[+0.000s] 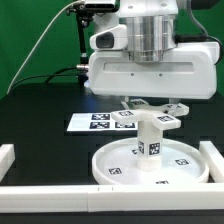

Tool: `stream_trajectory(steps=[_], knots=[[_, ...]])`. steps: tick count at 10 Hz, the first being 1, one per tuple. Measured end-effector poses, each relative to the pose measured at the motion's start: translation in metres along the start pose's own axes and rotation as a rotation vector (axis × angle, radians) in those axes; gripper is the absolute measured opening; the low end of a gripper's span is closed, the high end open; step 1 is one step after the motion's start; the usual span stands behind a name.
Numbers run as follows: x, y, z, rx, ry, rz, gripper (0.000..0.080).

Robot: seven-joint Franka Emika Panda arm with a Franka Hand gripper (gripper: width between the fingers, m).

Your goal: Assemble round table

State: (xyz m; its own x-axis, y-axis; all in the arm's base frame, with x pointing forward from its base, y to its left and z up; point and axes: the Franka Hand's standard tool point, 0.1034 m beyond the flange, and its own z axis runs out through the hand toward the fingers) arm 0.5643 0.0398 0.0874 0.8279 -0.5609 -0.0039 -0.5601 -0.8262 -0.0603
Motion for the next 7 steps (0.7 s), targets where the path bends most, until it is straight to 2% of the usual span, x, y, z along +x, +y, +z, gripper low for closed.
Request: stream_trajectory(steps=[4, 7], knots=[[0.0011, 0.0007, -0.0006, 0.018, -0.021, 0.449, 0.0452], [0.0005, 0.0006, -0.0003, 0.02, -0.018, 0.588, 0.0452]])
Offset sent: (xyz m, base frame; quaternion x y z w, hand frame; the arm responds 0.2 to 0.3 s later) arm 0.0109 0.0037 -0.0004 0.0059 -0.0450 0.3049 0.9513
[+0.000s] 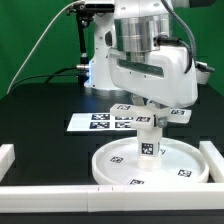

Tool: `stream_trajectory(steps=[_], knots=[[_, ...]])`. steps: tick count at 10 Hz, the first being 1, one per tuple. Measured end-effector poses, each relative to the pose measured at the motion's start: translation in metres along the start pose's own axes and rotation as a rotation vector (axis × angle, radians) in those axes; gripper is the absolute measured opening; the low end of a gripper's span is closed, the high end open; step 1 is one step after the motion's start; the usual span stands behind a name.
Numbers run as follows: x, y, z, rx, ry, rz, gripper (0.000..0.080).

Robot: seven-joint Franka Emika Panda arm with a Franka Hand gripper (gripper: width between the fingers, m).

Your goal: Assemble round table

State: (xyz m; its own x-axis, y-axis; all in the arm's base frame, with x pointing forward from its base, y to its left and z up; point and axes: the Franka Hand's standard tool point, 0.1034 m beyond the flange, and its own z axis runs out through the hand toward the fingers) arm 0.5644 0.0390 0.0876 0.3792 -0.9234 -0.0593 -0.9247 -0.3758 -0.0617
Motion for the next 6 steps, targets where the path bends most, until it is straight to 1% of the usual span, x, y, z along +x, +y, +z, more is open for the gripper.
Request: stream_trajectory(steps=[2, 3, 4, 5, 6], knots=[[0.0, 0.0, 0.001, -0.001, 0.0, 0.004, 0.0453], [-0.002, -0.001, -0.002, 0.006, 0.002, 0.001, 0.0595], [-0.006, -0.004, -0.012, 0.032, 0.008, -0.011, 0.0638], [-0.009, -0.004, -0.024, 0.046, -0.002, -0.023, 0.0646], [-0.01, -0.006, -0.043, 0.069, -0.012, -0.03, 0.0646]])
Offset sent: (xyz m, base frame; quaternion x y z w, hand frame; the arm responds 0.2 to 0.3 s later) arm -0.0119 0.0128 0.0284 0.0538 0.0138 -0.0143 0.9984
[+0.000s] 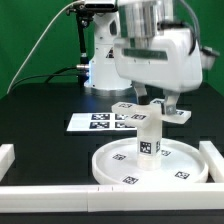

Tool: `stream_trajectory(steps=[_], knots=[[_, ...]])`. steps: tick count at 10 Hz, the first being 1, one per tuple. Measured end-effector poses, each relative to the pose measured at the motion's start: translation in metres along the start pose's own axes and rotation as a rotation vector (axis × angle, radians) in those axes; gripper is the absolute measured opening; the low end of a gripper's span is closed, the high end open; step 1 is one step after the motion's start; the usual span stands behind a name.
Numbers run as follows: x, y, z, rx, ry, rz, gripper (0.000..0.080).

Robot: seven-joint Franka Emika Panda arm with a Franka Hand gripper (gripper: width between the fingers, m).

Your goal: Assemble round table

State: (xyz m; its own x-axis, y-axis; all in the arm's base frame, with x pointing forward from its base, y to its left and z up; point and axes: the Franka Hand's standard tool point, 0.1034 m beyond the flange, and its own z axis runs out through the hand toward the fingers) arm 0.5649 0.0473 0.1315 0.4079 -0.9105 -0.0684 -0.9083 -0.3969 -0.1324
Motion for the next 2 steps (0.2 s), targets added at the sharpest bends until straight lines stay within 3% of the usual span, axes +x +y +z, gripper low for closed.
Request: stream_trajectory(steps=[1, 2], knots=[[-0.0005, -0.002, -0.0106, 0.01, -0.008, 0.003, 0.0646], [0.0001, -0.0007, -0.0054, 0.005, -0.004, 0.002, 0.0649]])
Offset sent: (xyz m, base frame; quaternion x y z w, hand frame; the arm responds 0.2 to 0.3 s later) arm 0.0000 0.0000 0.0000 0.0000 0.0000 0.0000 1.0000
